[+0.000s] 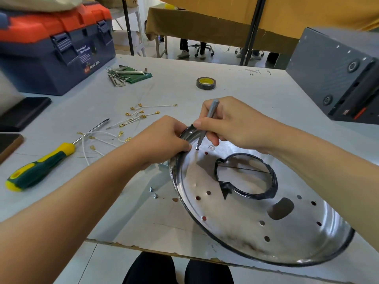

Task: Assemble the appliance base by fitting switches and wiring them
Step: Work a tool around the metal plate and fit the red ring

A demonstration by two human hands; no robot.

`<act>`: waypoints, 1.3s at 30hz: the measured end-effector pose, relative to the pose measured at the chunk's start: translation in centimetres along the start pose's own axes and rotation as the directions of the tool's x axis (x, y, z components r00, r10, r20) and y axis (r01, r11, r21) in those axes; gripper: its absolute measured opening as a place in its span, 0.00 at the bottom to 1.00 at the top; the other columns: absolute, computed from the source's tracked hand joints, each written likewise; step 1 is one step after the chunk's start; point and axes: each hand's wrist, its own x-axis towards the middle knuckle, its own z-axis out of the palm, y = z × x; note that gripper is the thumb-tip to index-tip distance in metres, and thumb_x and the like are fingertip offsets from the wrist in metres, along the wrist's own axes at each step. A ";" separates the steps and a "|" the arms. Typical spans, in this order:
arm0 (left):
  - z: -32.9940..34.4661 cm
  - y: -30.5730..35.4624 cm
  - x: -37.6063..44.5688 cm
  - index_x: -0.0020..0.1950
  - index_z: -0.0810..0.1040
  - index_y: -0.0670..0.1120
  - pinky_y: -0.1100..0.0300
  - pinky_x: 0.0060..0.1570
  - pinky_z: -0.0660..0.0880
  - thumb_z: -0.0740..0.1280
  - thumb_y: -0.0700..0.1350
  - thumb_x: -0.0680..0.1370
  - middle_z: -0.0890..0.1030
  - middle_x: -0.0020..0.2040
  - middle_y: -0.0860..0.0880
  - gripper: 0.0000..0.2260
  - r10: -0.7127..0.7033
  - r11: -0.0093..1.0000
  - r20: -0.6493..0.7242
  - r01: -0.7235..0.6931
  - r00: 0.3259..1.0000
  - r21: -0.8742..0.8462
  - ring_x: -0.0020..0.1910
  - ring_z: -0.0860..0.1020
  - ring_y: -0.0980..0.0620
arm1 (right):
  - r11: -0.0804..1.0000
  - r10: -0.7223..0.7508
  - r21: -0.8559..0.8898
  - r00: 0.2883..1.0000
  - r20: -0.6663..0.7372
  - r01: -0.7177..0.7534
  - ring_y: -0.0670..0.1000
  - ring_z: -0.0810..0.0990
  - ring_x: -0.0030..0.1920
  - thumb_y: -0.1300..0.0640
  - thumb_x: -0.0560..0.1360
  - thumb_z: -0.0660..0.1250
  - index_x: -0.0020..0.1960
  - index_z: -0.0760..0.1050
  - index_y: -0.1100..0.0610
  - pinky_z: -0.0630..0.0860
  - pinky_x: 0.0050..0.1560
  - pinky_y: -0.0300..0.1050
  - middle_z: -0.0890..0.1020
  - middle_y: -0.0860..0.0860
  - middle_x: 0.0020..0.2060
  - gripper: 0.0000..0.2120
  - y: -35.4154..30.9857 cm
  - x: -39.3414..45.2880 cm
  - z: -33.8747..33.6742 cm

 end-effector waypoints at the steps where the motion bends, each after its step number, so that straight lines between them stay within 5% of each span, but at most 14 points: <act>1: 0.0 0.0 0.0 0.43 0.82 0.46 0.59 0.36 0.74 0.68 0.38 0.74 0.81 0.31 0.49 0.04 -0.004 1.000 0.001 0.004 1.000 -0.002 0.31 0.78 0.51 | 1.000 -0.010 0.006 1.000 0.021 0.010 0.45 0.67 0.26 0.57 0.79 0.63 0.38 0.71 0.59 0.66 0.30 0.33 0.76 0.51 0.23 0.12 0.0 0.0 -0.2; 9: 0.0 0.0 0.0 0.44 0.83 0.47 0.55 0.42 0.77 0.69 0.39 0.74 0.82 0.35 0.47 0.04 -0.013 1.000 0.003 0.013 1.000 -0.022 0.36 0.80 0.49 | 0.999 -0.035 -0.022 0.975 0.220 0.041 0.43 0.70 0.28 0.56 0.79 0.62 0.40 0.73 0.58 0.70 0.33 0.30 0.78 0.51 0.26 0.10 0.2 0.9 -1.8; 15: 0.0 -0.3 0.0 0.44 0.83 0.47 0.72 0.17 0.62 0.69 0.40 0.74 0.77 0.23 0.55 0.04 -0.031 0.999 -0.011 0.030 0.999 -0.029 0.19 0.72 0.62 | 0.999 -0.033 0.008 0.951 0.306 0.032 0.45 0.71 0.31 0.57 0.79 0.63 0.42 0.74 0.57 0.70 0.36 0.33 0.80 0.53 0.29 0.08 0.8 0.9 -2.5; 20: -0.2 -0.1 -0.1 0.43 0.82 0.48 0.73 0.16 0.62 0.68 0.39 0.75 0.76 0.21 0.57 0.05 -0.038 0.999 0.011 0.038 0.999 -0.021 0.18 0.72 0.62 | 1.000 -0.020 -0.007 0.938 0.345 0.024 0.44 0.70 0.31 0.58 0.79 0.62 0.42 0.73 0.57 0.69 0.36 0.31 0.79 0.53 0.29 0.08 0.3 1.1 -2.8; 25: -0.1 0.0 -0.4 0.45 0.82 0.43 0.73 0.16 0.61 0.67 0.37 0.75 0.77 0.24 0.54 0.04 -0.046 0.998 -0.014 0.045 0.999 -0.040 0.18 0.71 0.62 | 0.999 0.013 -0.045 0.956 0.294 0.000 0.42 0.69 0.28 0.56 0.79 0.62 0.44 0.74 0.58 0.68 0.31 0.30 0.79 0.50 0.28 0.08 0.0 1.0 -2.2; 32: 0.0 0.2 -0.8 0.42 0.82 0.46 0.72 0.17 0.64 0.65 0.35 0.75 0.78 0.24 0.54 0.09 -0.057 0.994 -0.009 0.056 0.998 -0.096 0.20 0.73 0.59 | 0.998 -0.062 0.017 0.998 0.033 0.061 0.41 0.72 0.25 0.54 0.79 0.63 0.43 0.76 0.59 0.69 0.29 0.28 0.79 0.49 0.24 0.10 -0.4 -0.9 -1.8; 39: 0.2 0.1 -0.7 0.40 0.82 0.45 0.72 0.17 0.62 0.64 0.34 0.76 0.76 0.21 0.54 0.10 -0.058 0.997 -0.020 0.057 0.998 -0.061 0.18 0.71 0.60 | 0.999 -0.041 -0.027 0.993 0.106 0.044 0.43 0.78 0.31 0.54 0.77 0.64 0.45 0.80 0.55 0.75 0.35 0.31 0.82 0.51 0.32 0.08 0.0 -3.2 -1.9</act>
